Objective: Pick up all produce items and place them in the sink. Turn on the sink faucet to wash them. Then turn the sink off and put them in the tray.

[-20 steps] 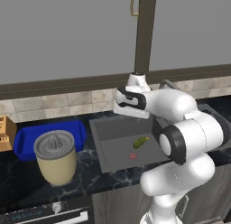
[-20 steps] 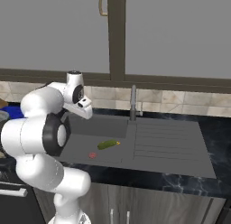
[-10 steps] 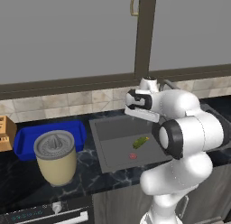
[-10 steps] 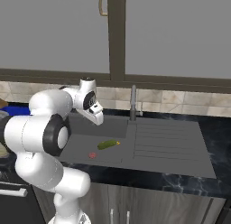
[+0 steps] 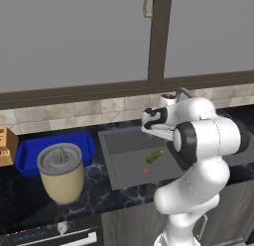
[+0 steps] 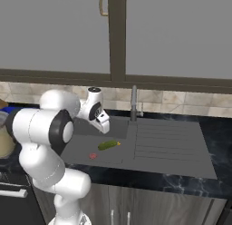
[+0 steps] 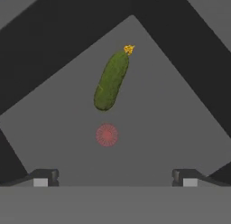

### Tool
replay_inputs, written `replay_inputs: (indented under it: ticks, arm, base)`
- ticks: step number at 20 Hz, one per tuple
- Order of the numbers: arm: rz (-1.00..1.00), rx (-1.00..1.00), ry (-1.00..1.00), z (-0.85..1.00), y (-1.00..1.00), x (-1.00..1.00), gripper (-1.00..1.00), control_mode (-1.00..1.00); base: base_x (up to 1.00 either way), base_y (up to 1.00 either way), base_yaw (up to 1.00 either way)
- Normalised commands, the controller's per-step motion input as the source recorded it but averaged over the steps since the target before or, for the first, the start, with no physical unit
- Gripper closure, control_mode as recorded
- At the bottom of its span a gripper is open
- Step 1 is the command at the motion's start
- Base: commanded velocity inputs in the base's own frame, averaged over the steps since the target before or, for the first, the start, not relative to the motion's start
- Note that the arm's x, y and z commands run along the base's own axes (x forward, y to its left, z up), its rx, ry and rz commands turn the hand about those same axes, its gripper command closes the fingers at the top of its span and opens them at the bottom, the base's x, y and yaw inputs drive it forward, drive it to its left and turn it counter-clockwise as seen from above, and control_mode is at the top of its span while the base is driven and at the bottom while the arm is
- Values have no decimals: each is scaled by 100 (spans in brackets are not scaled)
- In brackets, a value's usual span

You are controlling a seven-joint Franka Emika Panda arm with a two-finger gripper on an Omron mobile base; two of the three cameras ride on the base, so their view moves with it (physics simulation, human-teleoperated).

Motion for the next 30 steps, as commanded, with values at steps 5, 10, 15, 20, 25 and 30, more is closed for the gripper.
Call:
replay_inputs:
  ticks: [5,10,15,20,25,30]
  arm:
    - [0,0,-5,-43,-10,21,-100,-100]
    - [0,0,-4,-41,-3,22,-100,-100]
    - [0,0,-1,-35,-1,26,-100,-100]
    - [-2,0,0,-32,-4,18,-100,-100]
    - [-2,0,0,-33,-4,20,-100,-100]
    - [-2,0,-1,-29,-2,16,-100,-100]
  base:
    - [0,0,0]
    - [0,0,0]
    - [0,0,0]
    - [0,0,0]
    - [0,0,0]
    - [0,0,0]
